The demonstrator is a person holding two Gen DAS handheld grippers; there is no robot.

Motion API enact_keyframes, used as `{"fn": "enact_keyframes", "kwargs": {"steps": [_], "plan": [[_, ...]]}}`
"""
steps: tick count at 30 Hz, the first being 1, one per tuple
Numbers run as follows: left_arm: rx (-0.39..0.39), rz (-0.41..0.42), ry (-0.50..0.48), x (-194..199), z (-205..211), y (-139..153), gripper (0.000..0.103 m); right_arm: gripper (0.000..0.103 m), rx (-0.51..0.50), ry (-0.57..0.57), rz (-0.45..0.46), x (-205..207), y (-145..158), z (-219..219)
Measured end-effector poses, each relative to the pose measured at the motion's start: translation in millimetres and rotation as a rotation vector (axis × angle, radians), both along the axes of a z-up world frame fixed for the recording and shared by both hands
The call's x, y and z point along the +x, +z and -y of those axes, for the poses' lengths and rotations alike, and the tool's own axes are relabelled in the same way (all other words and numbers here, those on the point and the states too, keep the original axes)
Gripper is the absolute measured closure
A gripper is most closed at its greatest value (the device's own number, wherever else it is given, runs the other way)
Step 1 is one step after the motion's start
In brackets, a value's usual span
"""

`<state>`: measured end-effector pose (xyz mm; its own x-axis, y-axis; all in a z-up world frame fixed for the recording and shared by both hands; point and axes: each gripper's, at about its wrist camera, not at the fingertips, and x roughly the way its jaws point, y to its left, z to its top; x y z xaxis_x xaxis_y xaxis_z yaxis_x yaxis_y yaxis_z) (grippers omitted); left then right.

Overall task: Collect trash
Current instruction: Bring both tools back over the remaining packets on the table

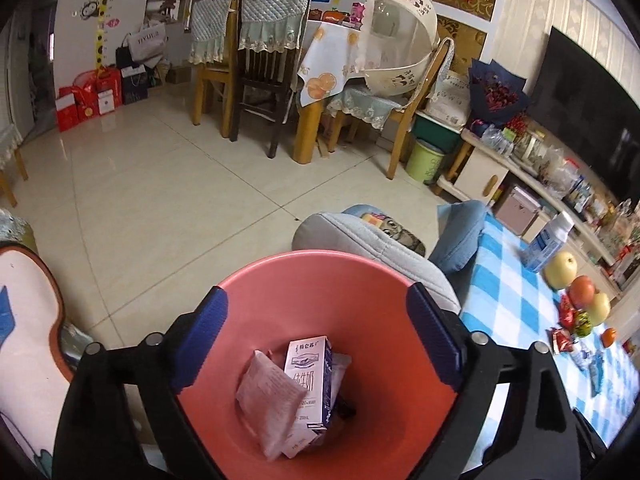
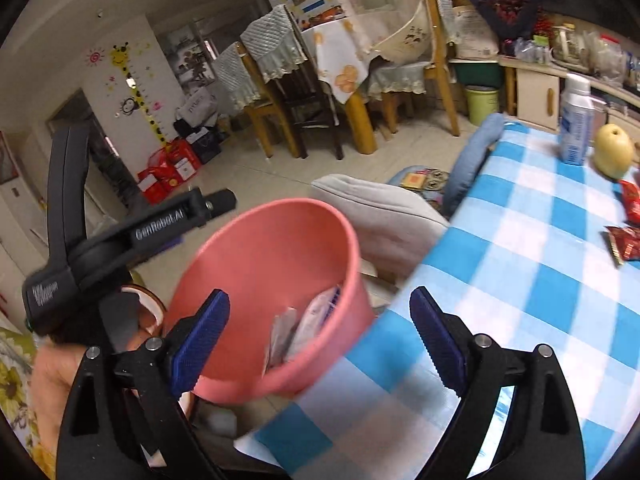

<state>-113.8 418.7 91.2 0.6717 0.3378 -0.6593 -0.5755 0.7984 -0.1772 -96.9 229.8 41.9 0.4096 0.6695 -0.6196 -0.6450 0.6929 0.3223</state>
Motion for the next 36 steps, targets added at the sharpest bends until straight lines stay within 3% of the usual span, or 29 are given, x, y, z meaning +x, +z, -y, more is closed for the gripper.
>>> {"fn": "enact_keyframes", "kwargs": {"steps": [17, 28, 36], "plan": [[0.196, -0.11, -0.141, 35.7, 74.5, -0.1, 0.009, 0.009, -0.071, -0.106, 0.006, -5.6, -14.1, 75.2], [0.307, -0.123, -0.244, 53.6, 125.0, 1.3, 0.008, 0.008, -0.113, -0.139, 0.04, -8.8, -11.2, 110.1], [0.321, -0.117, -0.305, 63.6, 153.6, 0.5, 0.008, 0.008, -0.131, -0.153, 0.074, -10.3, -8.2, 125.9]]}}
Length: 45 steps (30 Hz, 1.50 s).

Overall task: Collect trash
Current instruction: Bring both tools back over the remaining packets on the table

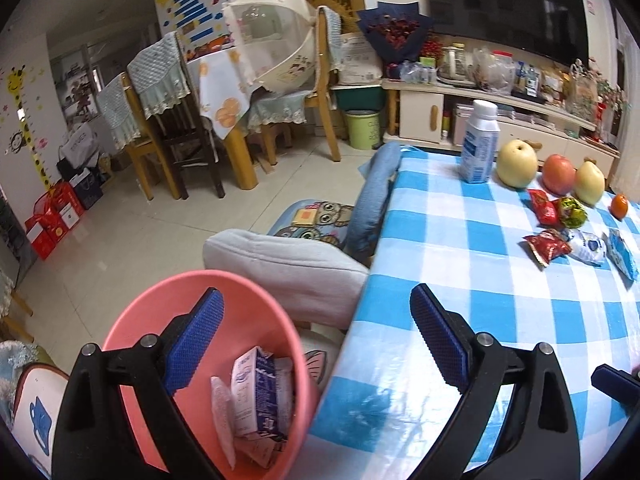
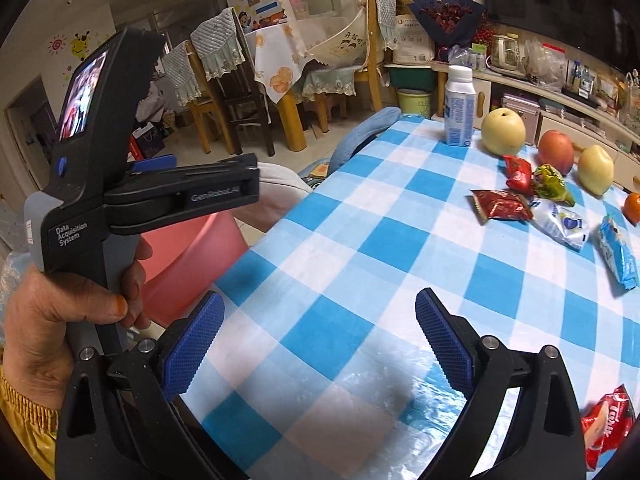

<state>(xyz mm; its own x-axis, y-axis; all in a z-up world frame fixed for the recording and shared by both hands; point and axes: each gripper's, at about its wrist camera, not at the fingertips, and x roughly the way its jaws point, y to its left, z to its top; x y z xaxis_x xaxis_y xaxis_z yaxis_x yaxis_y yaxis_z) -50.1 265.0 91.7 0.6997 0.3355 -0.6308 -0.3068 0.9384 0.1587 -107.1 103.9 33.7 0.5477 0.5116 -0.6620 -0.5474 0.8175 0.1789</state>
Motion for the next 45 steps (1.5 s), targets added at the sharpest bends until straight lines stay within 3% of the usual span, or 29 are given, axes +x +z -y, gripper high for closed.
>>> {"fn": "enact_keyframes", "kwargs": {"steps": [18, 27, 31, 39, 45], "plan": [[0.056, -0.04, -0.059, 21.0, 44.1, -10.2, 0.008, 0.008, 0.028, -0.043, -0.002, 7.0, -7.4, 41.6], [0.046, -0.038, -0.119, 31.1, 66.3, -13.9, 0.008, 0.008, 0.041, -0.079, -0.014, 14.4, -8.5, 73.8], [0.021, -0.029, -0.148, 36.4, 74.9, -15.4, 0.008, 0.008, 0.056, -0.126, -0.003, 22.5, -2.8, 99.3], [-0.09, 0.014, -0.3, 51.1, 103.8, -17.5, 0.008, 0.008, 0.113, -0.277, -0.02, 53.1, 2.1, 172.9], [-0.105, 0.004, -0.417, 71.6, 136.6, -29.7, 0.008, 0.008, 0.158, -0.414, -0.083, 84.0, -7.6, 241.7]]}}
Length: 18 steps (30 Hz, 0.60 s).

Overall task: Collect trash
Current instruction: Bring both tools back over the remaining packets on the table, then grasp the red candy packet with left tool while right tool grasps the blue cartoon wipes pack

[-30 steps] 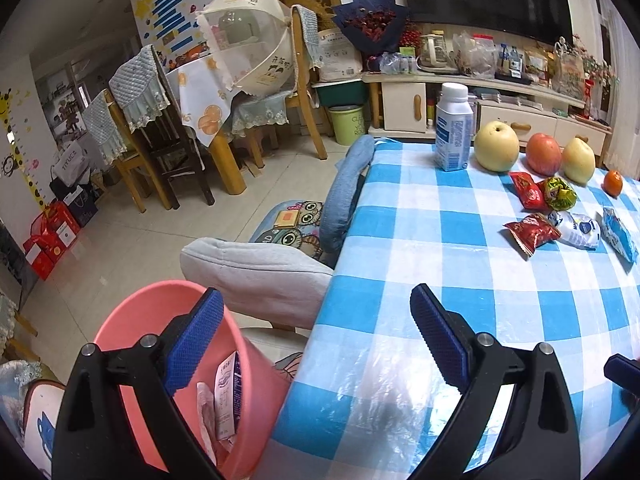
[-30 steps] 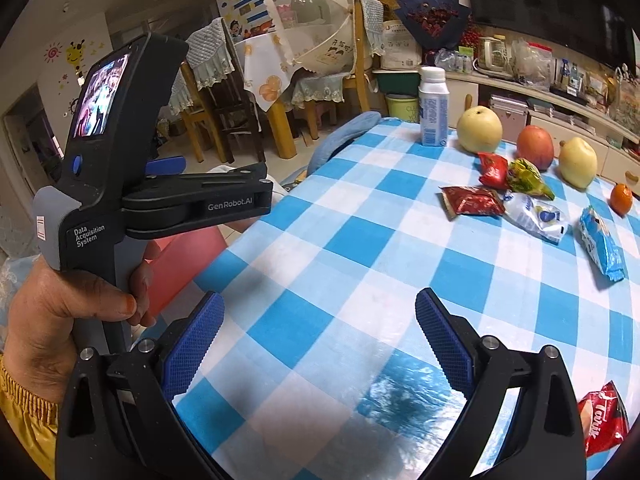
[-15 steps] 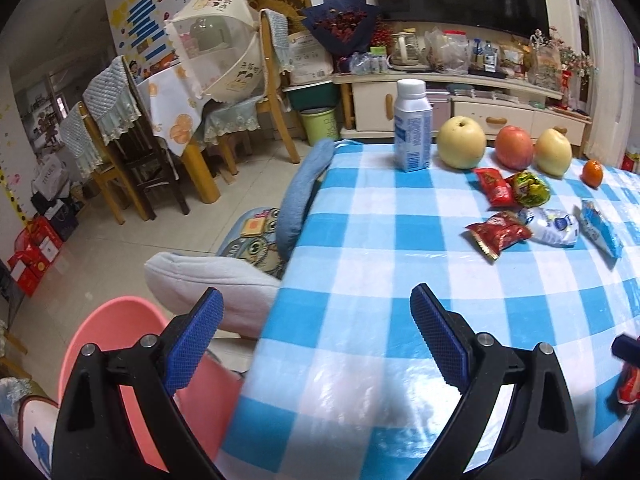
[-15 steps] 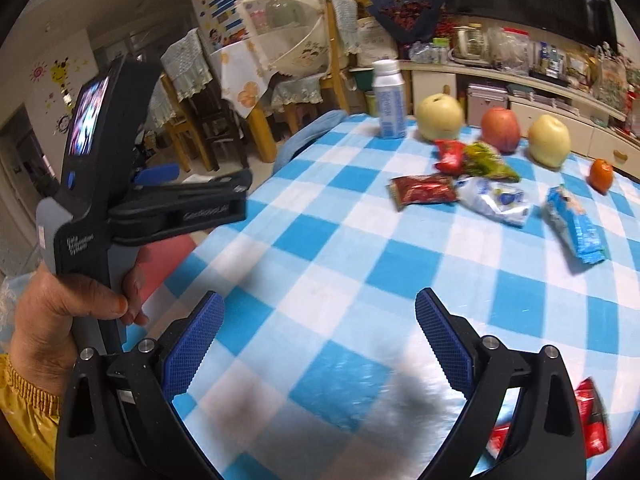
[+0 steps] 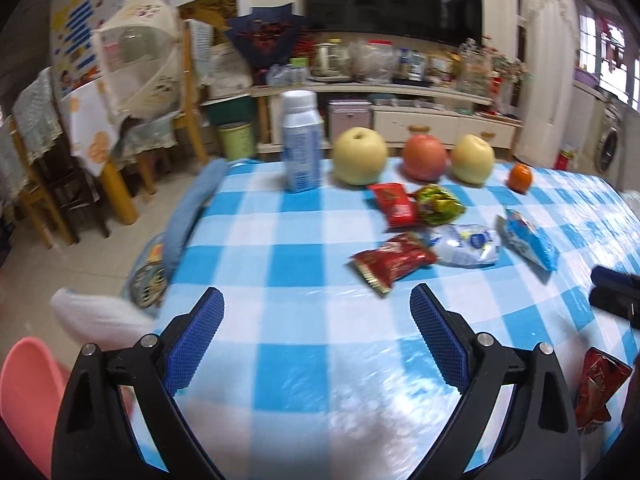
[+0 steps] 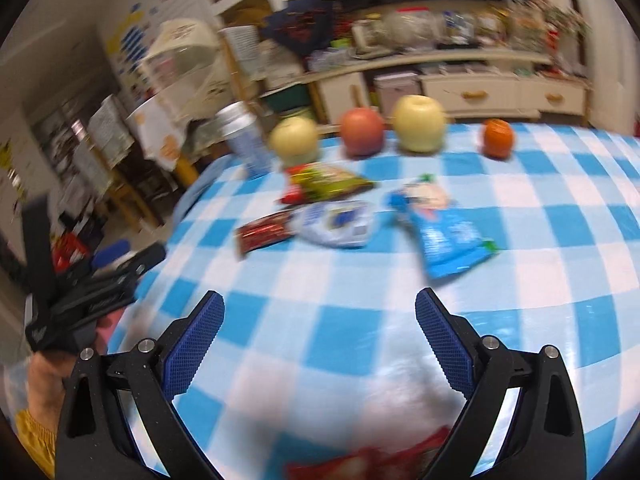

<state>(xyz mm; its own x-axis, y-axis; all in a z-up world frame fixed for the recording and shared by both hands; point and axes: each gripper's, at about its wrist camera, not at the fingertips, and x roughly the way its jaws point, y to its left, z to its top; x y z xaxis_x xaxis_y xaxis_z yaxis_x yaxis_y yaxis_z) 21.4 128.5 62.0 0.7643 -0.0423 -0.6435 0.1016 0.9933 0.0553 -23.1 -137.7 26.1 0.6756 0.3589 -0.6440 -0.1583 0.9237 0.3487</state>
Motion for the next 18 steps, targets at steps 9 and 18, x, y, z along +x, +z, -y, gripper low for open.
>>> {"fn": "enact_keyframes", "kwargs": {"steps": [9, 18], "plan": [[0.026, -0.049, -0.119, 47.7, 32.5, -27.7, 0.008, 0.008, 0.08, -0.05, -0.107, 47.3, -22.0, 64.8], [0.074, -0.082, -0.198, 78.1, 51.8, -45.2, 0.008, 0.008, 0.066, -0.036, -0.12, 76.1, -32.1, 76.0]]}}
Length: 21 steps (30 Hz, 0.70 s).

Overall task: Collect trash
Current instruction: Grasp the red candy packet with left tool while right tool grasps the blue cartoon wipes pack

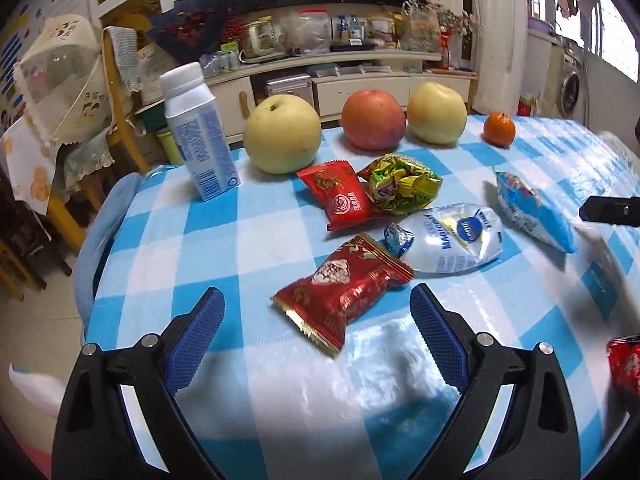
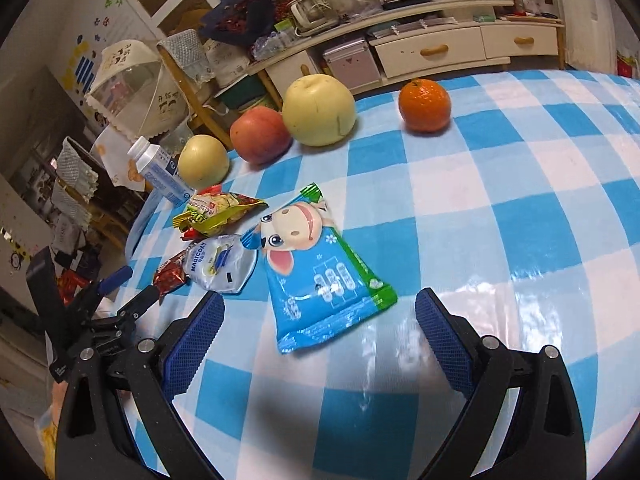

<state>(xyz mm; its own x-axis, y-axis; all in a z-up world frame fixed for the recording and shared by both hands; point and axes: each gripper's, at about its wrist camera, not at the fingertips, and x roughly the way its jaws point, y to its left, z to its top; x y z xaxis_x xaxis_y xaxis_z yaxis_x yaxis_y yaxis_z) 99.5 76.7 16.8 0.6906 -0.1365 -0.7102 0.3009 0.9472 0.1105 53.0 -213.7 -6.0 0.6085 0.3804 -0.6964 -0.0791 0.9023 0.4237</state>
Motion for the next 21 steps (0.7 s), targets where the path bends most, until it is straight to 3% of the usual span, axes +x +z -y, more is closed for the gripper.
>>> {"fn": "enact_keyframes", "kwargs": {"steps": [6, 12, 15, 21], "plan": [[0.0, -0.031, -0.039, 15.5, 5.5, -6.1, 0.009, 0.008, -0.13, 0.073, 0.054, 10.8, -0.2, -27.2], [-0.029, -0.069, -0.061, 25.2, 6.9, -9.7, 0.021, 0.009, -0.226, 0.093, 0.075, 21.0, -8.9, -41.2], [-0.023, -0.076, -0.085, 24.4, 11.2, -11.2, 0.026, 0.02, -0.241, 0.098, 0.055, 26.8, -16.6, -40.1], [0.005, -0.105, -0.123, 23.3, 23.1, -16.0, 0.039, 0.029, -0.235, 0.1, 0.05, 30.0, -19.3, -37.2]]}}
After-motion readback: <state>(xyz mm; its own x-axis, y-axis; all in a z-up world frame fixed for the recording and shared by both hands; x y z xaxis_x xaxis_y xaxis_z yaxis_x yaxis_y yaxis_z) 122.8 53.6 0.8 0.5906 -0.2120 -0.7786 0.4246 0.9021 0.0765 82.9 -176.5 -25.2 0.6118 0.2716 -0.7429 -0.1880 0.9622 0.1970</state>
